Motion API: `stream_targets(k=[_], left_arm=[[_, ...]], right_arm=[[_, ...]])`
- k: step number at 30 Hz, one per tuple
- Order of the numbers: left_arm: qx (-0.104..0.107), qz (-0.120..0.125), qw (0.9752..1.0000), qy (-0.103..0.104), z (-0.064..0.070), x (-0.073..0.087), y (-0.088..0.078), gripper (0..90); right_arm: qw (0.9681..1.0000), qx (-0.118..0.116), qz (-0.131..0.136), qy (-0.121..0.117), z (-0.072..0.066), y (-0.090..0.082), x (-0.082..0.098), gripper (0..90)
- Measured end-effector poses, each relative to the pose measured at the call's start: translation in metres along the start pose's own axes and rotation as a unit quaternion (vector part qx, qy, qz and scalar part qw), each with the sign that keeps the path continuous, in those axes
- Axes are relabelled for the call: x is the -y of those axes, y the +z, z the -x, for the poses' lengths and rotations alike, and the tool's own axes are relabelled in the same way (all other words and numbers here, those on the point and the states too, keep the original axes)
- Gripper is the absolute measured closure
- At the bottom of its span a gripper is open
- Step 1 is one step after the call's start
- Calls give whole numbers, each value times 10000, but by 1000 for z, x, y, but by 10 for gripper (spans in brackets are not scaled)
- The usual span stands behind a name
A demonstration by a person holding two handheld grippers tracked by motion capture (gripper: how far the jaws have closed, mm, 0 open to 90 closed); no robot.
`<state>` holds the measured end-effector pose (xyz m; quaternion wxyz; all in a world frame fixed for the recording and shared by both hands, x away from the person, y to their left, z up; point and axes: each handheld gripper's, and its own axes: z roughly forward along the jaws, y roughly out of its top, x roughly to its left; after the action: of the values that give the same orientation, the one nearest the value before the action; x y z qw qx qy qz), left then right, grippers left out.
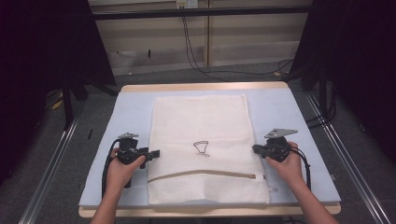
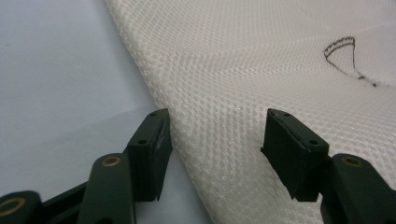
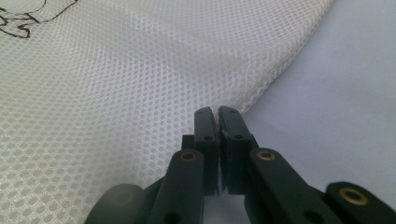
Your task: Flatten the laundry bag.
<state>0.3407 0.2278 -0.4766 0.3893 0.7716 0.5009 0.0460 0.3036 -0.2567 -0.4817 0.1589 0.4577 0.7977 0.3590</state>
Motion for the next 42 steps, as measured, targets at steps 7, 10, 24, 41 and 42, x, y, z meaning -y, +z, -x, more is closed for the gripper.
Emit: stream_targets(k=[7,10,24,41,42], left_arm=[[-55,-239,9996,135,4,-2,2,712],[-92,-266,9994,198,5,-3,3,797],[-425,122,9990,36,-9,-20,16,825],[-382,16,9993,-35,-4,-10,9,794],[-352,-70,9993,-55,-4,-10,8,823]], right_arm=[[10000,-20,-32,24,0,0,-1,874],[9999,-39,-59,75,2,0,-2,879],[9984,398,347,-177,6,7,-12,881],[9994,-134,109,303,6,-2,0,900],[9992,-156,115,344,6,-2,0,900]])
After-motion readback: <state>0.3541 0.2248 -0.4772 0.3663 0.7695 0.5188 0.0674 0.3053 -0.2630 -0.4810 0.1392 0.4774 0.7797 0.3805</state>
